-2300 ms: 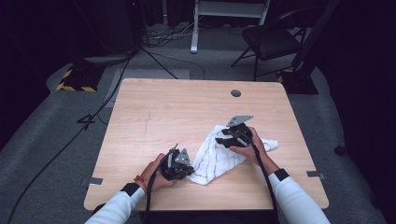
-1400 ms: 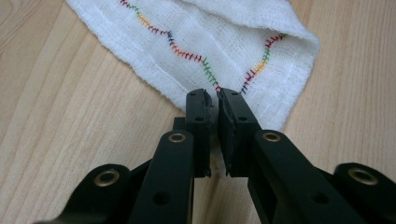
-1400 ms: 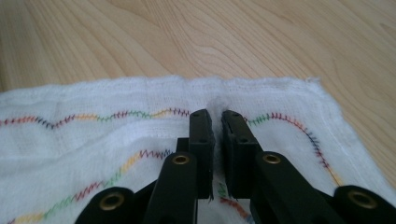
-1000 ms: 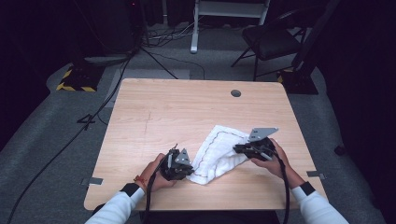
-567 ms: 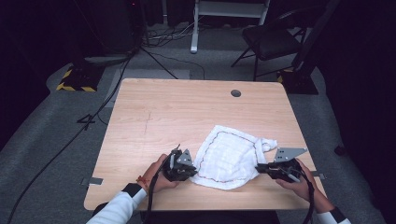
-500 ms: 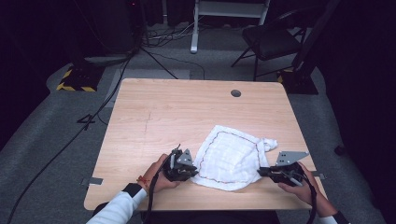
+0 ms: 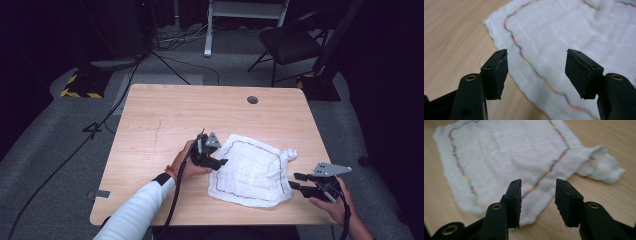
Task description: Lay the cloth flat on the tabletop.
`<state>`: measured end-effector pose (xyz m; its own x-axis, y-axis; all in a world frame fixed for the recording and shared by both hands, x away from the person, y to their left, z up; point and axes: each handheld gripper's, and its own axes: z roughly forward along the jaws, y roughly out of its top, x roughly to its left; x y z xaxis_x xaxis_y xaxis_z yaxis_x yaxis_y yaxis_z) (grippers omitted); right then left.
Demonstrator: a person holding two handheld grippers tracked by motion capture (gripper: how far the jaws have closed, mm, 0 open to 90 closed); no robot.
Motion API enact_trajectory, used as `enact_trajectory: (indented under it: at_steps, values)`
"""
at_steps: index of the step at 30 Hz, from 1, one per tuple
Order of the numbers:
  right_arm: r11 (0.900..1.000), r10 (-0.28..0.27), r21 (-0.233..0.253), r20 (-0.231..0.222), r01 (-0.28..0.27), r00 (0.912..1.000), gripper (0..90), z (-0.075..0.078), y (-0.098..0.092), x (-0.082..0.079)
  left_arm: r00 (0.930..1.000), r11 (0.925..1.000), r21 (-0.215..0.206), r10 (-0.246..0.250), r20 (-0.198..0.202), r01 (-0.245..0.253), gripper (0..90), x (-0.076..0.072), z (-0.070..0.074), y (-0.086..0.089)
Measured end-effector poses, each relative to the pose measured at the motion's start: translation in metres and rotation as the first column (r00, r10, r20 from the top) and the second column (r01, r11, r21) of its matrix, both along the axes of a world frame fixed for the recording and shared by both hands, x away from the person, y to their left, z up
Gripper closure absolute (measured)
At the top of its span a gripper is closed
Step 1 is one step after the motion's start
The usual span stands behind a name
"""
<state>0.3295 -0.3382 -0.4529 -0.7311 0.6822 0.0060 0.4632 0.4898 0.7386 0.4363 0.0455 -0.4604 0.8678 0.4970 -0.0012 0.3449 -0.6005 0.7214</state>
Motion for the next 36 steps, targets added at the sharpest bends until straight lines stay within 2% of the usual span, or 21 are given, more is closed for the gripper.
enact_trajectory:
  at_steps: [2, 4, 5, 6, 9, 11, 13, 16, 18, 19, 20, 23, 25, 28, 29, 30, 31, 32, 34, 35, 36]
  values:
    - [0.999, -0.047, 0.001, 0.014, 0.047, 0.9988, 52.4, 0.003, -0.005, 0.010, 0.9992, 0.9989, -0.038, 0.025, -0.032, -0.026, 35.4, 0.019, -0.001, -0.009]
    - [0.994, -0.110, -0.006, 0.034, 0.110, 0.9934, 50.3, 0.006, -0.008, 0.025, 0.9986, 0.9984, -0.037, 0.042, -0.031, -0.043, 35.3, 0.032, -0.003, -0.017]
    - [0.991, -0.133, -0.011, 0.042, 0.134, 0.9902, 48.5, 0.008, -0.010, 0.033, 0.9976, 0.9973, -0.047, 0.055, -0.043, -0.057, 35.4, 0.038, -0.005, -0.022]
    - [0.988, -0.155, -0.006, 0.046, 0.155, 0.9869, 47.7, 0.010, -0.012, 0.041, 0.9969, 0.9971, -0.044, 0.060, -0.051, -0.062, 35.4, 0.044, -0.007, -0.026]
    - [0.977, -0.214, -0.016, 0.043, 0.214, 0.9760, 43.3, 0.010, -0.015, 0.068, 0.9961, 0.9965, -0.011, 0.083, -0.031, -0.083, 36.0, 0.058, -0.014, -0.037]
    - [0.968, -0.250, -0.009, 0.018, 0.250, 0.9682, 41.7, 0.006, -0.018, 0.085, 0.9939, 0.9943, 0.007, 0.106, -0.029, -0.106, 36.7, 0.065, -0.017, -0.040]
    - [0.955, -0.297, -0.008, -0.010, 0.297, 0.9549, 41.2, -0.001, -0.018, 0.101, 0.9909, 0.9921, -0.003, 0.125, -0.049, -0.125, 37.8, 0.072, -0.020, -0.040]
    - [0.948, -0.317, -0.040, -0.036, 0.315, 0.9478, 40.2, -0.009, -0.016, 0.113, 0.9901, 0.9916, 0.014, 0.129, -0.055, -0.129, 40.7, 0.078, -0.025, -0.041]
    - [0.944, -0.328, -0.052, -0.066, 0.325, 0.9422, 39.4, -0.015, -0.016, 0.118, 0.9891, 0.9921, 0.013, 0.125, -0.078, -0.124, 41.4, 0.081, -0.029, -0.041]
    - [0.946, -0.322, -0.056, -0.078, 0.318, 0.9436, 39.4, -0.017, -0.017, 0.119, 0.9883, 0.9921, 0.010, 0.125, -0.087, -0.125, 42.5, 0.082, -0.031, -0.041]
    - [0.945, -0.327, -0.057, -0.089, 0.323, 0.9406, 39.4, -0.019, -0.017, 0.120, 0.9874, 0.9926, 0.009, 0.121, -0.102, -0.121, 44.4, 0.082, -0.034, -0.042]
    - [0.947, -0.322, -0.058, -0.115, 0.317, 0.9398, 42.3, -0.026, -0.016, 0.123, 0.9914, 0.9949, 0.007, 0.101, -0.083, -0.101, 50.2, 0.081, -0.035, -0.043]
    - [0.951, -0.309, -0.067, -0.122, 0.303, 0.9432, 48.9, -0.029, -0.013, 0.126, 0.9939, 0.9973, 0.011, 0.073, -0.083, -0.073, 60.0, 0.080, -0.034, -0.045]
    - [0.966, -0.258, -0.065, -0.122, 0.252, 0.9584, 68.3, -0.031, -0.007, 0.128, 0.9951, 0.9991, 0.007, 0.042, -0.089, -0.041, 74.0, 0.080, -0.034, -0.046]
    - [0.972, -0.232, -0.068, -0.112, 0.226, 0.9662, 79.7, -0.030, -0.003, 0.129, 0.9950, 0.9993, 0.005, 0.038, -0.093, -0.038, 81.5, 0.080, -0.034, -0.045]
    - [0.972, -0.232, -0.068, -0.112, 0.226, 0.9662, 79.7, -0.030, -0.003, 0.129, 0.9950, 0.9994, 0.006, 0.033, -0.094, -0.033, 81.5, 0.080, -0.033, -0.045]
    - [0.974, -0.213, -0.090, -0.079, 0.206, 0.9739, 84.2, -0.028, 0.001, 0.129, 0.9951, 0.9995, 0.008, 0.031, -0.094, -0.030, 84.3, 0.080, -0.033, -0.044]
    - [0.974, -0.213, -0.090, -0.079, 0.206, 0.9739, 84.2, -0.028, 0.001, 0.129, 0.9960, 0.9995, 0.015, 0.031, -0.084, -0.030, 84.3, 0.080, -0.032, -0.044]
    - [0.973, -0.214, -0.096, -0.041, 0.209, 0.9761, 82.4, -0.024, 0.004, 0.130, 0.9969, 0.9989, 0.017, 0.044, -0.065, -0.043, 85.1, 0.079, -0.030, -0.041]
    - [0.972, -0.221, -0.081, 0.026, 0.222, 0.9749, 80.4, -0.017, 0.007, 0.130, 0.9971, 0.9985, 0.001, 0.054, -0.054, -0.054, 85.3, 0.078, -0.028, -0.038]
    - [0.972, -0.221, -0.081, 0.026, 0.222, 0.9749, 80.4, -0.017, 0.007, 0.130, 0.9973, 0.9984, -0.010, 0.056, -0.047, -0.056, 85.3, 0.078, -0.025, -0.034]
